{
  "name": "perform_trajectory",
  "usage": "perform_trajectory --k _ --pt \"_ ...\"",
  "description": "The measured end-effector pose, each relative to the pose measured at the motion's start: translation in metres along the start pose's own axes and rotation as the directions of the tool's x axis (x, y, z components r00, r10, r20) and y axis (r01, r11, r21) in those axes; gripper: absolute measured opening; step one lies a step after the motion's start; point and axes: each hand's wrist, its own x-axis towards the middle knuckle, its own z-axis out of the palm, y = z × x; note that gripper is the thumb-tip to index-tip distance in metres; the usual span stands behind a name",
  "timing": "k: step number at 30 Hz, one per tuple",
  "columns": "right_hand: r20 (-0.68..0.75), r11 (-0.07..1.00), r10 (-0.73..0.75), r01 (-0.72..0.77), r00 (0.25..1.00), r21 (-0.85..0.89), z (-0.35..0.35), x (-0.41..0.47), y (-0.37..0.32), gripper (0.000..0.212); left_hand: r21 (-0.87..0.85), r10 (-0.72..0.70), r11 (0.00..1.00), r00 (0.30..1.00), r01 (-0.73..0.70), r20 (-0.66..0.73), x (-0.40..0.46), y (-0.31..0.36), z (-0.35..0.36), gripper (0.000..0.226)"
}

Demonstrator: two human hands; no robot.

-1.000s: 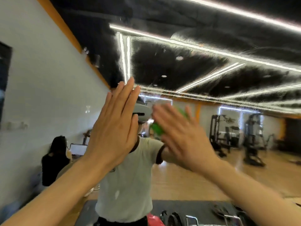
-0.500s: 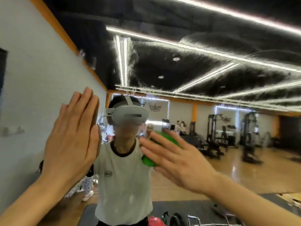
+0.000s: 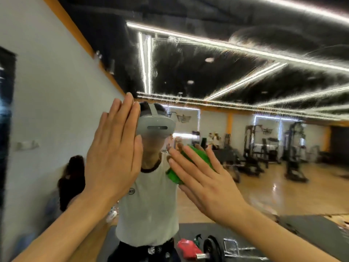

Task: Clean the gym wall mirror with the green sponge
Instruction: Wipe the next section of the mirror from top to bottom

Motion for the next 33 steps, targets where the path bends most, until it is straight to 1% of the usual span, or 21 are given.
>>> perform_trajectory --k 1,2,4,7,8,9,10,11,13,14,16,17,18,20,23,25,26,28,30,32,33 --pt "0.021 0.999 -0.039 0.040 0.999 -0.008 -0.002 0.002 0.011 0.049 0.005 0.000 1.000 1.000 0.000 0.002 0.000 0.000 0.000 0.058" --pt "0.018 1.000 -0.015 0.016 1.000 -0.018 -0.004 0.013 0.027 0.050 0.009 0.000 1.000 1.000 0.000 0.008 0.000 0.000 0.000 0.058" --pt "-0.051 0.973 0.229 -0.228 0.972 0.031 -0.008 0.055 0.066 0.053 0.008 0.006 1.000 1.000 -0.006 0.013 -0.001 -0.002 0.001 0.058" --pt "-0.164 0.773 0.635 -0.616 0.755 0.153 -0.015 0.121 0.111 0.054 -0.001 0.028 1.000 1.000 -0.028 -0.006 -0.001 -0.004 0.003 0.059" --pt "-0.173 0.725 0.689 -0.669 0.704 0.165 -0.013 0.132 0.108 0.056 -0.003 0.029 1.000 1.000 -0.029 -0.012 -0.001 -0.004 0.003 0.059" --pt "-0.175 0.716 0.698 -0.682 0.694 0.149 -0.008 0.135 0.095 0.057 -0.005 0.028 1.000 1.000 -0.028 -0.014 -0.001 -0.004 0.004 0.059" --pt "-0.174 0.743 0.668 -0.661 0.724 0.105 -0.002 0.128 0.075 0.058 -0.009 0.026 1.000 1.000 -0.027 -0.014 -0.001 -0.004 0.004 0.059" --pt "-0.161 0.806 0.589 -0.589 0.792 0.056 0.002 0.113 0.048 0.058 -0.016 0.025 1.000 1.000 -0.025 -0.015 -0.001 -0.004 0.004 0.059" --pt "-0.069 0.932 0.362 -0.363 0.930 -0.003 0.004 0.070 -0.004 0.055 -0.054 0.024 0.998 1.000 -0.024 -0.017 0.000 -0.002 0.002 0.058" --pt "-0.017 0.969 0.245 -0.246 0.969 -0.019 0.003 0.048 -0.021 0.053 -0.081 0.024 0.996 1.000 -0.025 -0.013 0.000 -0.002 -0.001 0.058" --pt "0.049 0.998 0.055 -0.054 0.997 -0.036 -0.004 0.028 -0.020 0.051 -0.116 0.028 0.993 1.000 -0.028 0.001 -0.001 -0.004 -0.007 0.058" --pt "0.069 0.999 0.011 -0.008 0.998 -0.036 -0.007 0.032 -0.007 0.051 -0.118 0.029 0.993 1.000 -0.028 0.009 -0.004 -0.007 -0.011 0.058" --pt "0.064 0.999 0.017 -0.015 0.998 -0.038 -0.009 0.043 0.009 0.052 -0.113 0.027 0.993 0.999 -0.025 0.017 -0.008 -0.011 -0.016 0.058" --pt "0.001 0.982 0.186 -0.186 0.983 -0.011 -0.012 0.086 0.049 0.055 -0.091 0.011 0.996 1.000 -0.009 0.021 -0.018 -0.024 -0.024 0.059" --pt "-0.123 0.855 0.518 -0.517 0.846 0.043 -0.016 0.151 0.093 0.057 -0.043 -0.037 0.998 0.999 0.037 -0.005 -0.031 -0.048 -0.031 0.059" --pt "-0.168 0.796 0.604 -0.601 0.779 0.073 -0.009 0.165 0.078 0.058 -0.032 -0.065 0.997 0.998 0.064 -0.023 -0.034 -0.061 -0.032 0.059" --pt "-0.165 0.804 0.593 -0.592 0.788 0.061 -0.004 0.158 0.060 0.057 -0.028 -0.073 0.997 0.997 0.072 -0.022 -0.034 -0.065 -0.032 0.058" --pt "-0.115 0.901 0.432 -0.434 0.894 0.013 0.004 0.121 0.010 0.056 -0.011 -0.077 0.997 0.997 0.077 -0.021 -0.035 -0.067 -0.031 0.059" --pt "-0.022 0.986 0.165 -0.166 0.986 -0.023 0.004 0.074 -0.029 0.055 -0.002 -0.076 0.997 0.997 0.076 -0.025 -0.035 -0.067 -0.031 0.059" --pt "0.037 0.997 -0.068 0.069 0.997 -0.032 0.000 0.053 -0.029 0.053 0.005 -0.073 0.997 0.997 0.073 -0.021 -0.036 -0.066 -0.031 0.059" --pt "0.051 0.992 -0.118 0.120 0.992 -0.027 -0.002 0.058 -0.017 0.053 0.005 -0.073 0.997 0.997 0.073 -0.018 -0.036 -0.067 -0.031 0.059"
